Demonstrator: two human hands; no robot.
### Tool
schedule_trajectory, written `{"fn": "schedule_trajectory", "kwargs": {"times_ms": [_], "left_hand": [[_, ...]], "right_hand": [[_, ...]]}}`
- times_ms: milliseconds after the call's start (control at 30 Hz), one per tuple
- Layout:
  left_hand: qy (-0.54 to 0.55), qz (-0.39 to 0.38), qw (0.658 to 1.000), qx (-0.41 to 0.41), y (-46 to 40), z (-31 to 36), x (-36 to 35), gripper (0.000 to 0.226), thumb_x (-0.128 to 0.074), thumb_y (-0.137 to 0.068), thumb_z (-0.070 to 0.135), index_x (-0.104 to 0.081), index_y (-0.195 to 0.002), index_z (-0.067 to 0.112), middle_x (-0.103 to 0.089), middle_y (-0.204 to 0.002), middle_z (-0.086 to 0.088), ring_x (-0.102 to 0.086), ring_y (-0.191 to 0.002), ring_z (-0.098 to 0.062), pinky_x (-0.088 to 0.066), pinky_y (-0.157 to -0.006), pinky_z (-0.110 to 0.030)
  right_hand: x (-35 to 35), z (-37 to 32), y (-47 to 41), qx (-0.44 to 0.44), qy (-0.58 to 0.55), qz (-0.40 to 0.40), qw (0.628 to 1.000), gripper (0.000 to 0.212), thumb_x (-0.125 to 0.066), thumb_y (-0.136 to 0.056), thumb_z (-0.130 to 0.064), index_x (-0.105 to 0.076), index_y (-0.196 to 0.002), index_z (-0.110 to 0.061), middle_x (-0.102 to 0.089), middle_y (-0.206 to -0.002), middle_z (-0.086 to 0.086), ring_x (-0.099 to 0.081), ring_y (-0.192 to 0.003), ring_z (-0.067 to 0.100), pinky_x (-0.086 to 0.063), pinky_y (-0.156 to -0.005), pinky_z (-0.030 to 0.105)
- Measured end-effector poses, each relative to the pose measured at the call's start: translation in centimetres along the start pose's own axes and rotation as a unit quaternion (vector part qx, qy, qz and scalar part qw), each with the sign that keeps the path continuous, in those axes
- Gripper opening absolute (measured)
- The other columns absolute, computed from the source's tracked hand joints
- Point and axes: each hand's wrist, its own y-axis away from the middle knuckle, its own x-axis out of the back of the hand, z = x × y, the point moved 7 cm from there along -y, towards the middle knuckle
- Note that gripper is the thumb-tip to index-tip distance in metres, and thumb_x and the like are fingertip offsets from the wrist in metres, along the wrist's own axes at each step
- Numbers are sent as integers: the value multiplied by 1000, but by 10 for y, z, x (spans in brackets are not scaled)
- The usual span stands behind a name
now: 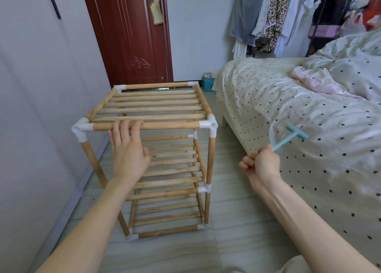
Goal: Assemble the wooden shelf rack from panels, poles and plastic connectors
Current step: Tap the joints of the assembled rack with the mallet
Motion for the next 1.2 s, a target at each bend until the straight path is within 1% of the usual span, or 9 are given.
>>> {"fn": "schedule_trajectory", "kwargs": {"times_ms": [100, 167, 300, 433, 600, 733, 867, 1033, 1200], "left_hand": [[-6, -1, 1000, -2, 0, -1, 0, 61, -56, -72, -7, -43, -131, 3, -39, -134, -19, -21, -136, -40, -17, -111, -57], [0, 2, 1000, -1, 1, -2, 0, 61, -56, -72, -8, -43, -131, 2, -39, -134, -20, -20, -136, -41, -18, -111, -57], [9, 3, 1000, 2, 1, 0, -1, 62, -55, -73, -8, -41, -133, 3, -36, -136, -20, -14, -139, -40, -15, -113, -57], [17, 2, 1000, 2, 3, -3, -2, 64, -55, -73, -9, -38, -134, 3, -33, -139, -20, -10, -140, -39, -15, -114, -54], [19, -11, 1000, -5, 3, -3, -3, 67, -56, -74, -7, -35, -136, 6, -30, -142, -18, -4, -142, -37, -13, -115, -53], [17, -11, 1000, 0, 4, -5, -2, 67, -56, -75, -7, -34, -138, 6, -28, -144, -18, -3, -142, -36, -14, -115, -52], [17, -15, 1000, -3, 4, -4, -2, 68, -54, -75, -7, -34, -138, 7, -27, -145, -17, -2, -143, -35, -14, -115, -52], [12, -9, 1000, -2, 3, -7, -2, 67, -55, -75, -9, -35, -137, 6, -29, -144, -18, -4, -143, -36, -14, -115, -53], [0, -13, 1000, 7, 1, -11, -2, 67, -53, -74, -7, -38, -137, 11, -32, -143, -13, -7, -143, -32, -5, -114, -58]], "right_hand": [[-8, 21, 6, -87, 127, -123, 980, 33, -28, -102, -28, -32, -71, -18, -27, -43, -6, -21, -32, 8, -21, -33, 15], [-12, 25, 9, -80, 190, -170, 964, 33, -30, -103, -31, -34, -73, -18, -29, -43, -7, -21, -32, 8, -20, -33, 15], [7, -5, 1, 0, 63, -16, 998, 31, -23, -102, -23, -31, -72, -20, -25, -46, -6, -20, -34, 9, -20, -34, 15], [-8, 20, 7, -54, 213, -155, 963, 32, -30, -102, -30, -36, -73, -18, -31, -45, -5, -21, -32, 9, -20, -34, 16], [7, -1, 0, -6, 110, -25, 994, 31, -23, -101, -24, -31, -71, -19, -26, -43, -7, -19, -27, 6, -19, -33, 11], [-10, 25, 7, -47, 230, -175, 956, 30, -29, -102, -29, -35, -76, -16, -29, -44, -6, -20, -33, 9, -19, -34, 16], [10, 0, -4, 5, 85, -14, 996, 30, -24, -101, -20, -30, -71, -21, -24, -44, -6, -18, -28, 7, -20, -34, 14], [-7, 27, 3, -52, 214, -165, 961, 31, -30, -103, -30, -35, -75, -16, -26, -45, -5, -20, -32, 9, -20, -33, 16], [-3, 6, 0, 12, 114, -74, 991, 31, -24, -102, -24, -30, -72, -18, -23, -43, -8, -19, -31, 7, -21, -32, 16]]}}
